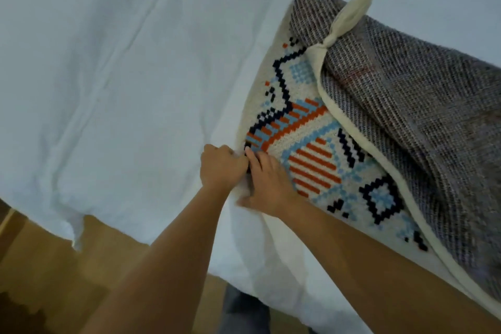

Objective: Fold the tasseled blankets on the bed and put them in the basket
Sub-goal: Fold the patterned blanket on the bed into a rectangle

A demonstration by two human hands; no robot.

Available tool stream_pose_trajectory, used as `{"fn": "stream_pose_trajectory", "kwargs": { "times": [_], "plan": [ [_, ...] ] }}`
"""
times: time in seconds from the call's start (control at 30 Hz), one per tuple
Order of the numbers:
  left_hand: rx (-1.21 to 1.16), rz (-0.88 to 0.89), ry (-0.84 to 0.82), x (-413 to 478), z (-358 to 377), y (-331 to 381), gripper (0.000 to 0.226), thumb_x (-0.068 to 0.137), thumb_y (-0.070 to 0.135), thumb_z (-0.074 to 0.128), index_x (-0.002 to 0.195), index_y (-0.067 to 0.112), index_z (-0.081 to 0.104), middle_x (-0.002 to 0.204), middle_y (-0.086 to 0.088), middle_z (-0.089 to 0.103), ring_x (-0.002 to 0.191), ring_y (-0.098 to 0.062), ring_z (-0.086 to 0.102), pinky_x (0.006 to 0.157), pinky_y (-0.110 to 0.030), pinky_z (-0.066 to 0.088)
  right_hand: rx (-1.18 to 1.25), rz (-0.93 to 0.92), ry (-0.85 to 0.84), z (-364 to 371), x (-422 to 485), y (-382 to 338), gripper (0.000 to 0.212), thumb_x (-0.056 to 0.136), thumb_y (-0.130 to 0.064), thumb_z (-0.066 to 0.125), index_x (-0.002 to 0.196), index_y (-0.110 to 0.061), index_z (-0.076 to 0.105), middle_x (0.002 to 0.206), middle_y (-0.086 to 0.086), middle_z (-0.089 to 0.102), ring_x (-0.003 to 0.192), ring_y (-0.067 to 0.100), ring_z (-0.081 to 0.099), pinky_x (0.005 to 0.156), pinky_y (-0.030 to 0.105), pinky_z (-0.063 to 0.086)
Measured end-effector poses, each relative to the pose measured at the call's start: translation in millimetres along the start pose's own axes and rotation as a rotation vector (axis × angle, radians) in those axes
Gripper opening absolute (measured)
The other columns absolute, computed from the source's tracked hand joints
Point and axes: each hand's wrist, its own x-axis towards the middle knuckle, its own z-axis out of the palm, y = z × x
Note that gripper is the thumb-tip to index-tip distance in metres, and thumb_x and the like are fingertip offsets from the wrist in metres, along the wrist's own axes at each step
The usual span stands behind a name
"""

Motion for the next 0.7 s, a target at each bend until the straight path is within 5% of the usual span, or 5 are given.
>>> {"fn": "stream_pose_trajectory", "kwargs": {
  "times": [0.2, 0.33, 0.43, 0.6, 0.7],
  "plan": [
    [-0.046, 0.439, -0.234, 13, -19, -14, 0.036, 0.073, 0.038, 0.056, 0.051, 0.019, 0.035, 0.072, -0.016, 0.051, 0.077, -0.036, 0.055, 0.063, -0.035, 0.038, 0.119, 0.118, 0.294, -4, 8, -14, 0.018, 0.092, -0.015, 0.044, 0.105, -0.006, 0.053, 0.110, 0.010, 0.055, 0.099, 0.024, 0.051, 0.070, 0.026, 0.031],
    [0.130, 0.557, -0.349, 13, -12, -8, 0.052, 0.065, 0.053, 0.043, 0.099, 0.017, 0.058, 0.108, -0.008, 0.058, 0.102, -0.028, 0.054, 0.082, -0.043, 0.048, 0.402, 0.265, 0.358, -21, 5, -12, 0.016, 0.093, -0.011, 0.042, 0.104, -0.004, 0.051, 0.101, 0.013, 0.059, 0.091, 0.026, 0.055, 0.074, 0.036, 0.045],
    [0.218, 0.513, -0.350, 14, 2, -7, 0.066, 0.072, 0.041, 0.057, 0.133, 0.021, 0.046, 0.129, -0.009, 0.048, 0.119, -0.029, 0.042, 0.095, -0.041, 0.044, 0.469, 0.297, 0.381, -26, -1, -5, 0.018, 0.092, -0.009, 0.042, 0.106, -0.003, 0.051, 0.098, 0.014, 0.060, 0.084, 0.026, 0.056, 0.071, 0.038, 0.047],
    [0.230, 0.506, -0.149, 7, -5, -17, 0.030, 0.084, 0.033, 0.054, 0.086, 0.004, 0.065, 0.092, -0.011, 0.056, 0.091, -0.027, 0.050, 0.069, -0.032, 0.038, 0.366, 0.283, 0.382, -20, -9, 2, 0.014, 0.091, -0.012, 0.049, 0.096, -0.001, 0.055, 0.089, 0.015, 0.059, 0.073, 0.021, 0.050, 0.061, 0.029, 0.037],
    [0.474, 0.524, -0.066, 11, -28, -41, 0.032, 0.084, 0.032, 0.052, 0.087, 0.005, 0.067, 0.091, -0.009, 0.052, 0.092, -0.027, 0.047, 0.068, -0.030, 0.032, 0.300, 0.241, 0.325, -15, -6, -6, 0.015, 0.087, -0.015, 0.053, 0.089, 0.000, 0.055, 0.089, 0.015, 0.057, 0.079, 0.027, 0.052, 0.062, 0.029, 0.035]
  ]
}}
